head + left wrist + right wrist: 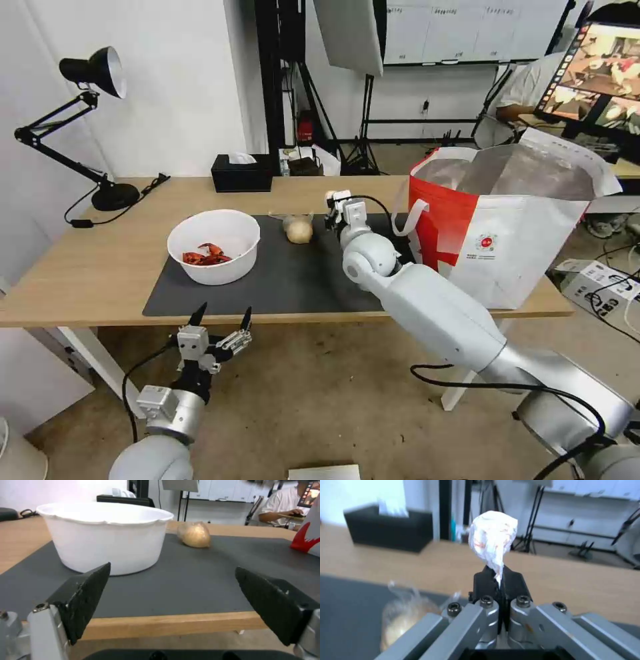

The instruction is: Pick up the trash from the table and place it into the takeout bag.

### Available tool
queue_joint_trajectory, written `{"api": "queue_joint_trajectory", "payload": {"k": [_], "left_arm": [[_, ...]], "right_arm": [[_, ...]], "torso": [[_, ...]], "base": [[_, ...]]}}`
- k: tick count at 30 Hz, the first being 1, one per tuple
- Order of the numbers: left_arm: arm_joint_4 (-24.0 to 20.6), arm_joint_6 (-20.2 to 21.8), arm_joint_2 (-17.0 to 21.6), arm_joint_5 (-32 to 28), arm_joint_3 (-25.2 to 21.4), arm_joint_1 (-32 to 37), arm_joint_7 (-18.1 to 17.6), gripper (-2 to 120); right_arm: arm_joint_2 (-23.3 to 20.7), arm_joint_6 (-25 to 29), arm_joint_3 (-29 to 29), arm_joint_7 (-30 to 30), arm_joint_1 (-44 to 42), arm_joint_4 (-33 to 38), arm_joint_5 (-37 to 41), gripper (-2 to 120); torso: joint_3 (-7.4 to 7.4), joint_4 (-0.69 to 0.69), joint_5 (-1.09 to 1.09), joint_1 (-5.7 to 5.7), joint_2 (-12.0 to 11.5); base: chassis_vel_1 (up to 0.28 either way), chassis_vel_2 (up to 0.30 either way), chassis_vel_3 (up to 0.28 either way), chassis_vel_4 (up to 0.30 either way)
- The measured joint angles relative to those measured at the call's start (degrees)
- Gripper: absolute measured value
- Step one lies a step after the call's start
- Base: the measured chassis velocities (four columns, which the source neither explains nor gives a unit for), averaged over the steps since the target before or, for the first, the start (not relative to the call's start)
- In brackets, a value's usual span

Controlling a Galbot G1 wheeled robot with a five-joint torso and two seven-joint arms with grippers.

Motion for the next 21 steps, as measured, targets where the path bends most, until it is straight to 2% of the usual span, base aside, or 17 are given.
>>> {"api": "queue_joint_trajectory", "payload": {"k": [4, 8, 14, 17, 18, 21], "left_arm": [[0.00, -0.06, -0.63, 0.58, 0.16, 0.73, 0.04, 100], [0.17, -0.69, -1.22, 1.33, 0.33, 1.44, 0.14, 100], [-0.13, -0.97, -1.77, 1.79, 0.00, 1.55, 0.23, 100], [-0.35, -0.97, -1.95, 2.04, -0.11, 1.62, 0.24, 100], [-0.61, -0.97, -2.26, 2.52, -0.31, 1.90, 0.24, 100], [-0.73, -0.97, -2.73, 3.22, -0.28, 2.56, 0.26, 100]], "right_arm": [[-1.27, 2.61, -0.15, 2.22, -0.99, 3.87, -0.20, 0], [-2.92, 5.94, 0.69, 3.60, -3.09, 8.47, -4.22, 0], [-6.10, 10.23, 6.83, 1.92, -7.01, 14.44, -14.64, 0], [-6.73, 10.59, 8.82, 2.06, -7.65, 15.75, -17.37, 0], [-7.19, 9.95, 11.50, 3.91, -8.31, 17.12, -20.88, 0], [-8.16, 7.14, 14.99, 7.76, -9.26, 18.33, -24.87, 0]], "torso": [[0.00, 0.00, 0.00, 0.00, 0.00], [0.00, 0.00, 0.00, 0.00, 0.00], [0.00, -0.02, 0.01, 0.00, 0.00], [0.00, -0.02, 0.02, 0.00, 0.00], [-0.01, -0.01, 0.01, 0.00, 0.00], [0.00, 0.00, 0.01, 0.00, 0.00]], "base": [[0.000, 0.000, 0.000, 0.000], [0.000, 0.000, 0.000, 0.000], [0.000, 0.000, 0.000, 0.000], [0.000, 0.000, 0.000, 0.000], [0.000, 0.000, 0.000, 0.000], [0.000, 0.000, 0.000, 0.000]]}}
